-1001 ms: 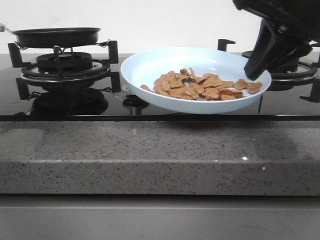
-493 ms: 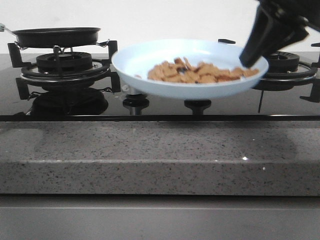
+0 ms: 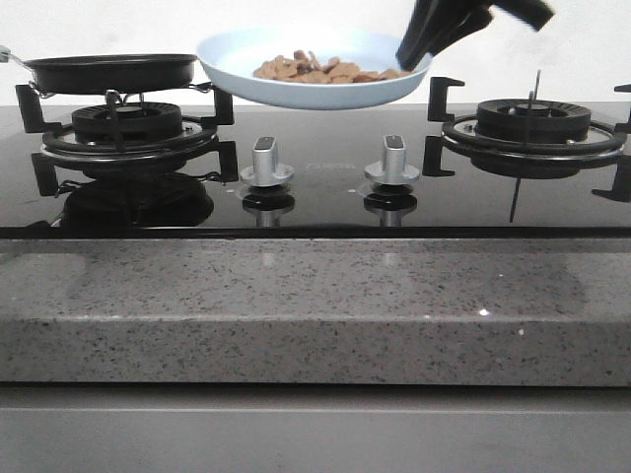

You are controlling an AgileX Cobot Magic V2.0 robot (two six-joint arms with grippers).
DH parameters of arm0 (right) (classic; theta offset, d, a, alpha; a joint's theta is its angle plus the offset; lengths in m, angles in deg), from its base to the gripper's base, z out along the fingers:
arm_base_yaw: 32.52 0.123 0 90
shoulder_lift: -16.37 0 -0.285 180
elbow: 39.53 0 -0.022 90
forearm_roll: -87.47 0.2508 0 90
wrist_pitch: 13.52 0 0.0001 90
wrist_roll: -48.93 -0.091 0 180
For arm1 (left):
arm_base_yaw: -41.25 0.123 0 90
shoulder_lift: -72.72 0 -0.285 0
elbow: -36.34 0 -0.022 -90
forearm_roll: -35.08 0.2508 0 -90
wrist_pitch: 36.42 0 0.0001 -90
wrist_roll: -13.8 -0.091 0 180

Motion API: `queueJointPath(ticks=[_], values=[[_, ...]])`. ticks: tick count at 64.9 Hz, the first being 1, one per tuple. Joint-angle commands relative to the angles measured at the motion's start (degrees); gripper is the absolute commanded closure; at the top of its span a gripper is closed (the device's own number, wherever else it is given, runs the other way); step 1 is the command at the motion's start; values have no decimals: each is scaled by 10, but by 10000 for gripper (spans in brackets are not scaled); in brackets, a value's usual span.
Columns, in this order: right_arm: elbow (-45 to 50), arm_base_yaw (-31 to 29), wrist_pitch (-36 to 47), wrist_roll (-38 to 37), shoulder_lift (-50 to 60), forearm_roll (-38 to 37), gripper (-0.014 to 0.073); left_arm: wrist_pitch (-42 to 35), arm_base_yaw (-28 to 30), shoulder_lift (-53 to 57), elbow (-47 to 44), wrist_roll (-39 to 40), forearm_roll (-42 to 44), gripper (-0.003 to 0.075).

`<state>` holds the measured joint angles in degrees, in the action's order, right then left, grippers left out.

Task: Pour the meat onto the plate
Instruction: 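Lower the plate with the right gripper back between the burners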

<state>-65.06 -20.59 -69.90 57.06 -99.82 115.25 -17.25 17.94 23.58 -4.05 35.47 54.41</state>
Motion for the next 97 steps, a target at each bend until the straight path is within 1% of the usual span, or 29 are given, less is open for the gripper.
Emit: queueJointPath(ticks=[1, 9, 16, 27, 32, 42, 57, 70, 97], values=[[-57, -1, 4, 3, -6, 18, 654, -44, -4, -1, 14, 5, 4, 741], [-100, -1, 1, 3, -48, 3, 654, -44, -4, -1, 14, 5, 4, 741], [-112, -2, 8, 3, -66, -6, 654, -44, -4, -1, 14, 5, 4, 741], [-112, -13, 30, 2, -73, -6, 654, -44, -4, -1, 14, 5, 4, 741], [-112, -22, 32, -11, -73, -6, 654, -44, -4, -1, 14, 5, 4, 741], [-112, -33, 23, -16, -73, -6, 654, -44, -4, -1, 14, 5, 4, 741], [-112, -33, 6, -16, -73, -9, 654, -44, -4, -1, 14, 5, 4, 741], [-112, -33, -13, -16, -73, -40, 654, -44, -4, -1, 14, 5, 4, 741], [-112, -33, -36, -16, -77, -40, 654, -44, -4, -1, 14, 5, 3, 741]])
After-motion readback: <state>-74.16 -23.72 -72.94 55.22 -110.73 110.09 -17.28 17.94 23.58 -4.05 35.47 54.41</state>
